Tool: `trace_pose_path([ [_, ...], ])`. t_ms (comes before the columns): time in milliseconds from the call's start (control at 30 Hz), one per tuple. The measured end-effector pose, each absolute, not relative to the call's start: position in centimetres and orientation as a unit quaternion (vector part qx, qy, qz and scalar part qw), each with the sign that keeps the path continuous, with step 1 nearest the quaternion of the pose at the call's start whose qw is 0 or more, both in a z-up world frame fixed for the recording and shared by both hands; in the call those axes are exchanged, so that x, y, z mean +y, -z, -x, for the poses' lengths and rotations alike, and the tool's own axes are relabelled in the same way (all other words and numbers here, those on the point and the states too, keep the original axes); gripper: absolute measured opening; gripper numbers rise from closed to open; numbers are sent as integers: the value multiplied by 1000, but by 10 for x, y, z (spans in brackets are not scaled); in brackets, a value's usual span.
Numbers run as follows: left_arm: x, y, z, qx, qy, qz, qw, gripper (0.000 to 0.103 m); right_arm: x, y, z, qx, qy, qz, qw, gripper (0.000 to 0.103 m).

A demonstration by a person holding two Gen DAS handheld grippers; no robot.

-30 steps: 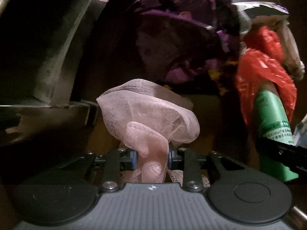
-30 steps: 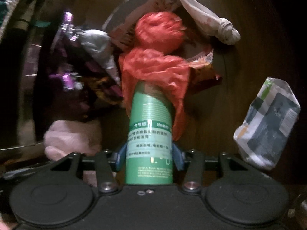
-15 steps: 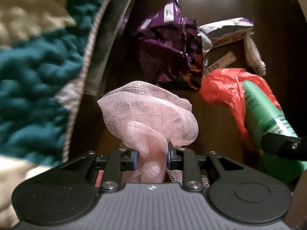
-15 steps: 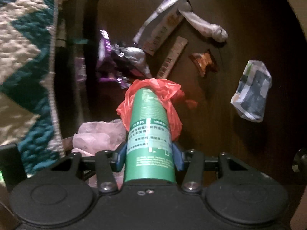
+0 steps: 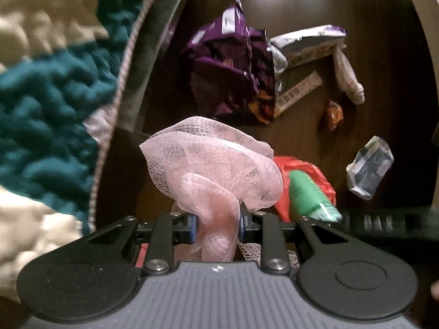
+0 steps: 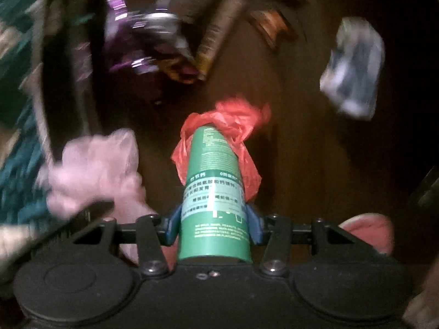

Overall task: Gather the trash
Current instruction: 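Lift pouf and spray can up over the green wastebasket with both tools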

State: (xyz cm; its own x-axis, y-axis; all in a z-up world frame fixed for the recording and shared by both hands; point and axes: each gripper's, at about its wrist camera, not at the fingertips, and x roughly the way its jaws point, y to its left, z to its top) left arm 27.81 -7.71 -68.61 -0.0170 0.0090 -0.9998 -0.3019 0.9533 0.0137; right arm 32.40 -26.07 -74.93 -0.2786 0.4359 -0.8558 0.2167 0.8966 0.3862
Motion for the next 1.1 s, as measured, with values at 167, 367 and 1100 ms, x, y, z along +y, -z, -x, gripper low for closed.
trace_pose_path([
  [167, -81, 718, -270, 714, -101, 100, 686, 25, -274, 784, -327, 775, -103, -291, 552, 48],
  [367, -79, 736, -267, 724, -106, 111, 673, 25, -291, 776, -329, 756, -152, -251, 585, 48],
  [1100, -59, 458, -300, 668, -56, 138, 729, 25, -281, 486, -347, 697, -199, -178, 666, 48],
])
